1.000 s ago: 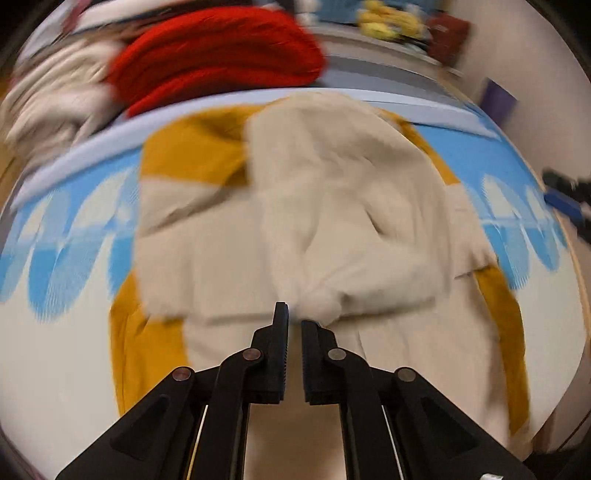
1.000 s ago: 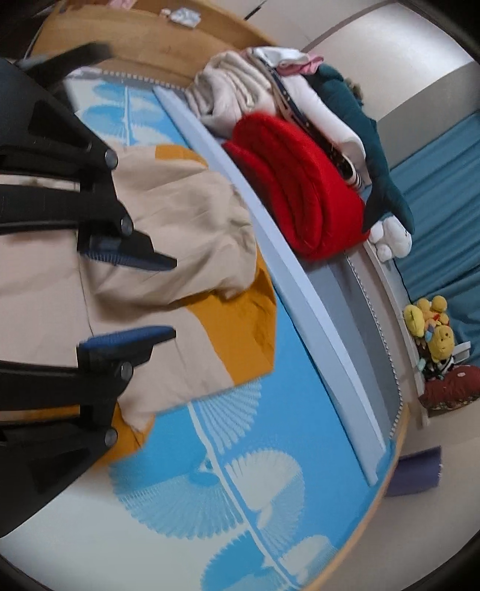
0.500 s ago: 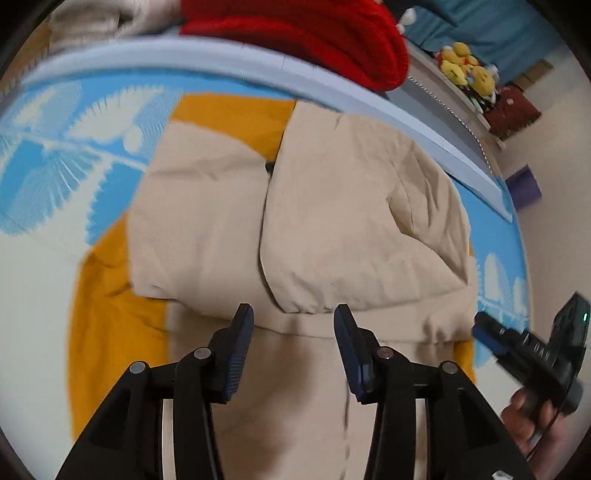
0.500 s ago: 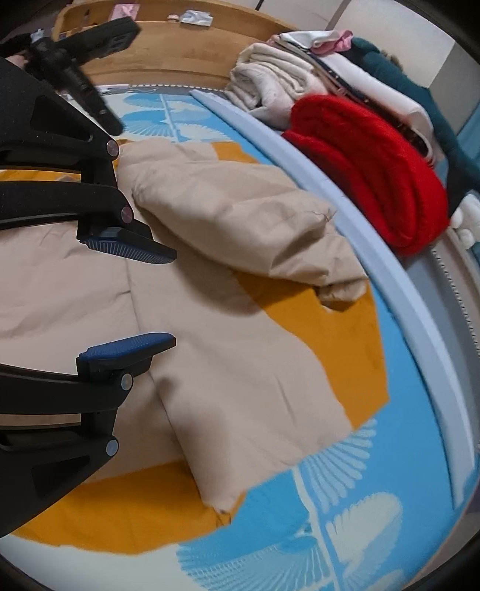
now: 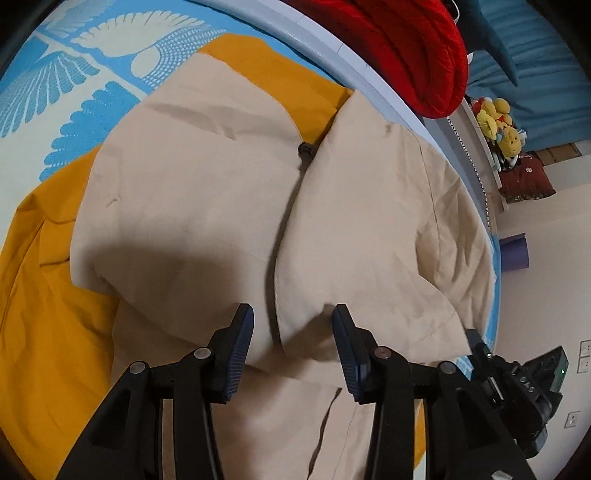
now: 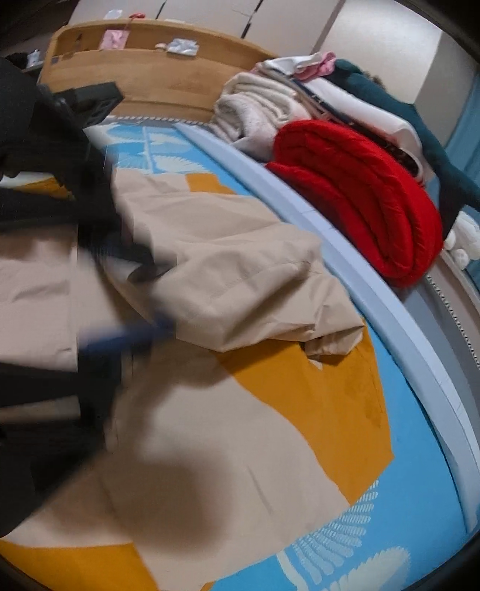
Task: Fold large clothes
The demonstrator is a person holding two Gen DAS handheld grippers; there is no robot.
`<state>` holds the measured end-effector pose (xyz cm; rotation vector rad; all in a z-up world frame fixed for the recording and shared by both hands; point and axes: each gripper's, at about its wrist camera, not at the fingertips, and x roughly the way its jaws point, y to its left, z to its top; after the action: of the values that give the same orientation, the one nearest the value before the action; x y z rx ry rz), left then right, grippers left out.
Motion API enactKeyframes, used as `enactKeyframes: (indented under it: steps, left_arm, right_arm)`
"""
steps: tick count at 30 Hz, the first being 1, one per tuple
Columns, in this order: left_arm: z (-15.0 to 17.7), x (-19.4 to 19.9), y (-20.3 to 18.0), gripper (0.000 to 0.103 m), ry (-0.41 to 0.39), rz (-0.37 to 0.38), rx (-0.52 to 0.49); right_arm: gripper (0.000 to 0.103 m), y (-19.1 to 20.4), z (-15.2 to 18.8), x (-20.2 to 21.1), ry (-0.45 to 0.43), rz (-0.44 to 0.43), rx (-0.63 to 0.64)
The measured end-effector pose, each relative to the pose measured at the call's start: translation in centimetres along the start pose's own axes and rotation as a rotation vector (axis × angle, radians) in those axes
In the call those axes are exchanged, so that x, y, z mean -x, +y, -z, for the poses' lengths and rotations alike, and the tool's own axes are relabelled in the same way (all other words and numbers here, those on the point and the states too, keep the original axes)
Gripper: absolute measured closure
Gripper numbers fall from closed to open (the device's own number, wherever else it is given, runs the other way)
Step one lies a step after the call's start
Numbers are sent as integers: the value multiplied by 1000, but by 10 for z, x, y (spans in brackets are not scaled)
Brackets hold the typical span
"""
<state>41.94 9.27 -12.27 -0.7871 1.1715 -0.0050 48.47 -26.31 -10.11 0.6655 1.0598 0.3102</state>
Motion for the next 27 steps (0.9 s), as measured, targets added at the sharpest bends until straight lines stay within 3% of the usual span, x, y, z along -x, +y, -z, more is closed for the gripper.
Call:
enactKeyframes:
  steps: [2,6,8,11,13,16,18,20,23,25,26,27]
  left_arm:
    - [-1,0,-3,67,-10,14,-10]
    - [6,-7,-8,90,23,14,-51]
    - [12,-15,-13,95,47,-58,-111]
    - [17,-16,-18,98,26,-171,-153]
    - [17,-10,-24,98,-7,-231,-178]
    - [20,7,-46,98,-93,-228,-261]
    - [23,14,-62,98,-128,-174,-319]
    - [30,10,-73,96,-109,-119,-365]
    - [34,-13,-64,96,-39,-164,-353]
    - [30,-33,-45,96,30,-234,-280]
    - [30,-38,-38,96,59,-264,-249]
    - [29,-39,-31,96,86,-283,-213]
  right_arm:
    - [101,-6,-1,5,-31,-33,-46]
    - [101,-11,0,16,-56,-45,-63]
    - [101,-23,3,8,-1,21,-85]
    - [100,-62,13,-16,109,112,-229]
    - [89,-69,17,-19,120,154,-251]
    - [71,-47,12,-9,79,237,-170]
    - [70,-22,7,6,3,283,-70]
    - [68,2,4,20,-74,291,14]
    - [64,25,9,23,-139,251,126]
    - [59,31,11,6,-82,163,167]
    - [59,28,16,-12,-5,120,171]
    - [59,22,21,-29,58,135,158]
